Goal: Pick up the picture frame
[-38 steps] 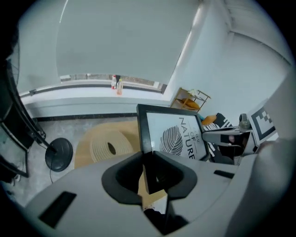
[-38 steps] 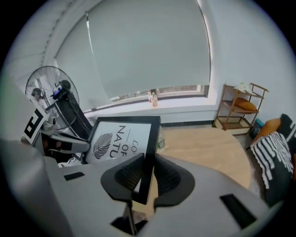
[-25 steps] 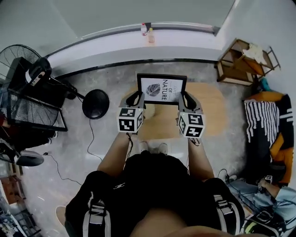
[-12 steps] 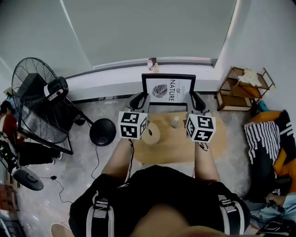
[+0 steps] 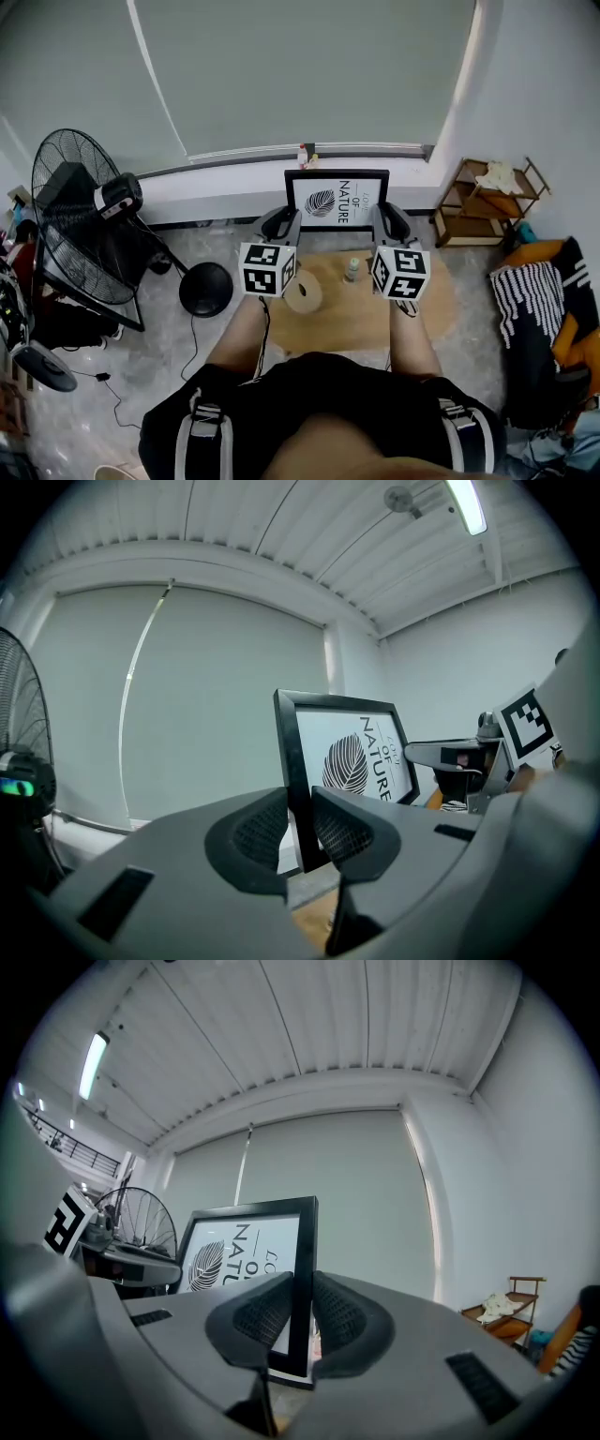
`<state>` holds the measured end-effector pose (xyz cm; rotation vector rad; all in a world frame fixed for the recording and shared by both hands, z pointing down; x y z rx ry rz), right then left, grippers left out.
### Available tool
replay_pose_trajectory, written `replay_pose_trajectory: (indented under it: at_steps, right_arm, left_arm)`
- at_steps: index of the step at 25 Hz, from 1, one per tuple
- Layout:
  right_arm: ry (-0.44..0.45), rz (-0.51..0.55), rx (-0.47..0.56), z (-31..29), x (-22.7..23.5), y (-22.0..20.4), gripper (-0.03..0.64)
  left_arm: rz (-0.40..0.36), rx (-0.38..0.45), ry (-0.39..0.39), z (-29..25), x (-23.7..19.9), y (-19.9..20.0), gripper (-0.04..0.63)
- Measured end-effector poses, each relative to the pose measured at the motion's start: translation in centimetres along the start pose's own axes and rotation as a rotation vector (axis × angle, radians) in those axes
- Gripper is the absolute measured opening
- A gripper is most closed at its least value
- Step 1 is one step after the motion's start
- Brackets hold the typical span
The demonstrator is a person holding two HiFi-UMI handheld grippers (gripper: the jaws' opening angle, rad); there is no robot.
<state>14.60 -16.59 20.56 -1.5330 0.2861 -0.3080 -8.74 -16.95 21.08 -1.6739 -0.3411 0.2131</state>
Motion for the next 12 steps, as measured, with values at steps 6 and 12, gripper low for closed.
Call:
replay_pose_trajectory:
  at_steps: [6, 12]
  right_arm:
    - [-0.015, -0.005, -0.010, -0.33, 0.16, -0.33, 0.081]
    - [-0.027, -0.001, -0.015, -0.38, -0.18, -0.79, 0.081]
  left_arm:
    - [0.005, -0.007, -0.018, -0.59, -0.20, -0.16, 0.095]
    - [0.010, -0.005, -0.034, -0.59, -0.55, -0.59, 0.095]
Point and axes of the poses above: the fingertips, and each gripper's own axes: z backward along the fingers, x to its right, y out of its top, the point moved 7 cm from there along z, backward along the fingers, and after that the axes turned 5 degrees about y, right-handed, at the moved point
